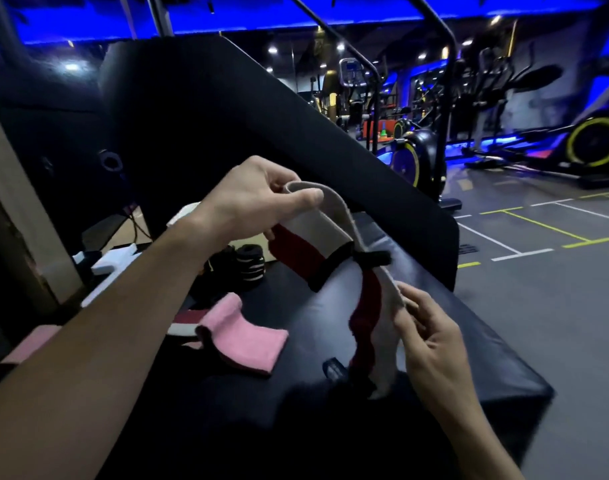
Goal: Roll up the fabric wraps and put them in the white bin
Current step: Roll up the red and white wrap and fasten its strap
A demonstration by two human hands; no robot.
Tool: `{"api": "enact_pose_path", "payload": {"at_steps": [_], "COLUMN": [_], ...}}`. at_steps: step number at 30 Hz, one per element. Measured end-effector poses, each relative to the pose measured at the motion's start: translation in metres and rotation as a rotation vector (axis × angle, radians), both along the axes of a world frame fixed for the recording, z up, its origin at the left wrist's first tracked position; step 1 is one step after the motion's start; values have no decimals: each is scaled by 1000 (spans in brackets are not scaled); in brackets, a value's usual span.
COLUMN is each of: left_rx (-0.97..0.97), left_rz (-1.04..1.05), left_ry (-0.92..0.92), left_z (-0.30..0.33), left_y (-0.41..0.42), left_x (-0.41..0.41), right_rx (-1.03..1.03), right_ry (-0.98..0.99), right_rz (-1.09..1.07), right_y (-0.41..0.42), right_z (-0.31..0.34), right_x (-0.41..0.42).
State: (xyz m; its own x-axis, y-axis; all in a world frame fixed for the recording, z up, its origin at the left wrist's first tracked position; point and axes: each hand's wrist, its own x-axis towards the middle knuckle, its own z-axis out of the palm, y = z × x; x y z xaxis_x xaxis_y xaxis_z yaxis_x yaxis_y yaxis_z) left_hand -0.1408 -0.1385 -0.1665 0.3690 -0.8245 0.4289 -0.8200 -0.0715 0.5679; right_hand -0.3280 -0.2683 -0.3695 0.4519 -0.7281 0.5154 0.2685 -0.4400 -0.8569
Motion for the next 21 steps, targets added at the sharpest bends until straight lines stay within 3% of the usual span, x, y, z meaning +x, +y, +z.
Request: {"api": "enact_pose_path", "payload": {"at_steps": [4, 9, 11, 16, 21], "left_rx": [204, 449, 531, 612, 678], "left_rz": [2, 185, 170, 228, 359], "left_ry": [-27, -328, -361, -468, -689], "left_z": [-10, -32, -43, -62, -75], "left_y": [-18, -54, -69, -104, -137], "left_x": [13, 31, 40, 58, 62], "right_rx": [30, 71, 100, 122, -19], "right_ry": [18, 94, 164, 282, 415], "right_rz": [-27, 35, 37, 81, 115], "right_y": [-9, -22, -28, -32, -33], "right_z": [2, -7, -12, -15, -11], "right_x": [-10, -13, -13, -12, -10]}}
